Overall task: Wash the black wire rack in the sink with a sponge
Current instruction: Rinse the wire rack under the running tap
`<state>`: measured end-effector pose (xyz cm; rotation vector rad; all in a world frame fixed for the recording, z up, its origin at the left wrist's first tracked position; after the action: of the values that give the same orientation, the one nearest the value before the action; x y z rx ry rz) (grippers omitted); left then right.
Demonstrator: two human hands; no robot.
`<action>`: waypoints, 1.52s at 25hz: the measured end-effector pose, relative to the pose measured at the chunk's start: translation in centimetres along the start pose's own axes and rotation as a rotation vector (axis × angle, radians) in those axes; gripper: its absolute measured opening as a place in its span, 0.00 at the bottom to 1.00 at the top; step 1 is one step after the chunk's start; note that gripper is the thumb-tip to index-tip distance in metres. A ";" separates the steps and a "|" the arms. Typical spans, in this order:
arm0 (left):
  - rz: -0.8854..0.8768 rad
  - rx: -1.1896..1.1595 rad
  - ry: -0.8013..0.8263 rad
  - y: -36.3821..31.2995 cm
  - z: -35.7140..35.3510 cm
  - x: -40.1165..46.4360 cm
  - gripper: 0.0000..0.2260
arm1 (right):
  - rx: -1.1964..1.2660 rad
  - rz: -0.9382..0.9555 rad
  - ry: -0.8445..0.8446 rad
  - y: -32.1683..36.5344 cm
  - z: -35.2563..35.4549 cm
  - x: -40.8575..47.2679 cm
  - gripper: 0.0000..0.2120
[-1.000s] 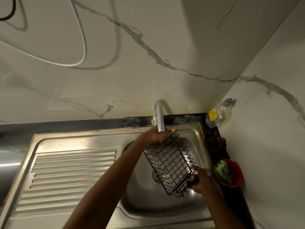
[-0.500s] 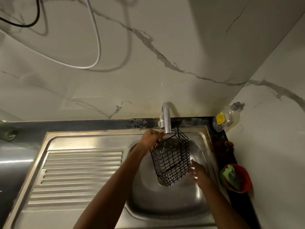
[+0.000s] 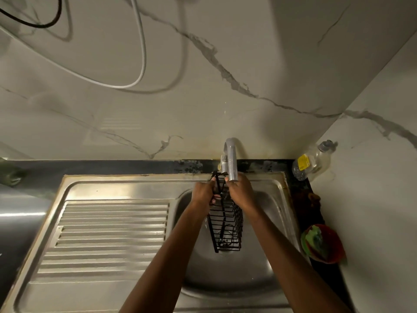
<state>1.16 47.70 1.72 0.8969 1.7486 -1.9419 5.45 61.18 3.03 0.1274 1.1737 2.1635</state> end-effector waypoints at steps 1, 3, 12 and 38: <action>0.048 -0.039 -0.020 -0.1 0.2 0.6 0.13 | -0.010 -0.082 0.030 0.1 -0.7 0.1 0.21; 0.140 -0.120 -0.047 0.0 0.0 1.5 0.12 | -0.037 -0.253 0.118 0.2 -1.5 0.2 0.38; 0.374 -0.339 0.033 1.1 -2.6 2.7 0.11 | -0.744 0.421 0.198 1.7 -0.2 -6.8 0.38; 0.085 0.418 0.308 -2.0 -4.5 4.5 0.10 | 0.020 -0.231 0.459 -8.5 2.4 4.0 0.37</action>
<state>-2.51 53.00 0.02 1.4558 1.4400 -2.2486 7.58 68.48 -3.01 -0.4978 1.3810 2.0295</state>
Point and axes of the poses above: each hand's wrist, its own x-axis towards the middle knuckle, its own z-axis out of the back of the hand, y = z × x, the point moved 5 cm from there along x, towards the middle knuckle, and after that the axes turned 4 degrees about -y, right-handed, at the moved point
